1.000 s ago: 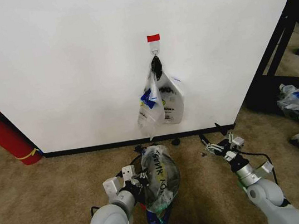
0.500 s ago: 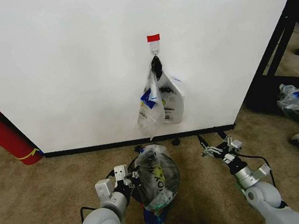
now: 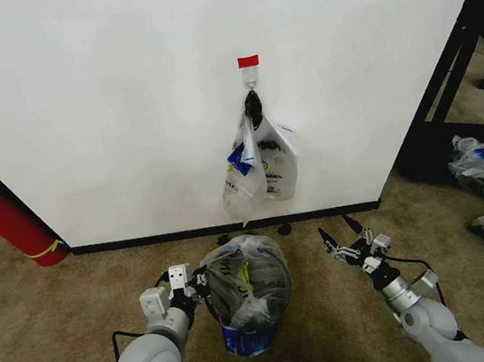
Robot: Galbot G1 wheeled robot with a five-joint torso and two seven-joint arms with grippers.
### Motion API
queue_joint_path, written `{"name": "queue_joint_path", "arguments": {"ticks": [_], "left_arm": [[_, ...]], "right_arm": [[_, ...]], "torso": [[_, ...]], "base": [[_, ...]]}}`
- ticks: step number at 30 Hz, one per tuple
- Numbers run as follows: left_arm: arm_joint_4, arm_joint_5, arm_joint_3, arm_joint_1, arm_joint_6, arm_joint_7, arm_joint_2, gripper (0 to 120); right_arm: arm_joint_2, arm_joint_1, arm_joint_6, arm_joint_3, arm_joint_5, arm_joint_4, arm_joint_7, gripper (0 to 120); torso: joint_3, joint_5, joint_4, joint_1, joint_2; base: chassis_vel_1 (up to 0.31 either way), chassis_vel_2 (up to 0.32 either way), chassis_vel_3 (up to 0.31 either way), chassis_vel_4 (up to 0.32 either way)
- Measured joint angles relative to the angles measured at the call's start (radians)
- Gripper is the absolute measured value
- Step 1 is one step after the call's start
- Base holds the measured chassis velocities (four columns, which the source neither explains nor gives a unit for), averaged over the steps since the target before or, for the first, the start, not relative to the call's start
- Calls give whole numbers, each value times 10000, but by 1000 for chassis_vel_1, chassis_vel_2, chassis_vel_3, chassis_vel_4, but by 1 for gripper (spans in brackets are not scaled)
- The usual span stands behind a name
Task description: Pick up the garbage bag from the wall and place it over the trash bin.
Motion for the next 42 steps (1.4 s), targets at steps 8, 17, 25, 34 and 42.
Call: {"name": "queue_joint_path", "arguments": {"ticks": [8,17,25,34,42], "left_arm": [[202,43,11,57,-123,167,-21,0],[177,80,631,-120,-97,372,-226,0],[287,72,771,-330,-94,558,-73,0],[308,82,666,-363,-128,558,-81,0],[339,149,727,-342,-134,546,-123,0]], "right_arm": [[-35,-49,-119,-689,-35,-119,232,100],[-1027,-137,-2069,-3252,158,2791,4870,100],[-1548,458,-4177,-3934,197,4144,7282,100],[-2365,877,-6998,-3799,898,4073,6582,100],[-2092,1394,-7224,-3733,502,2800,4248,94]], "torso": [[0,0,-1,0,0],[0,-1,-3,-2,0],[0,-1,1,-1,0],[0,0,-3,-1,0],[0,1,1,0,0]], "base": [[0,0,0,0],[0,0,0,0],[0,0,0,0],[0,0,0,0],[0,0,0,0]]}}
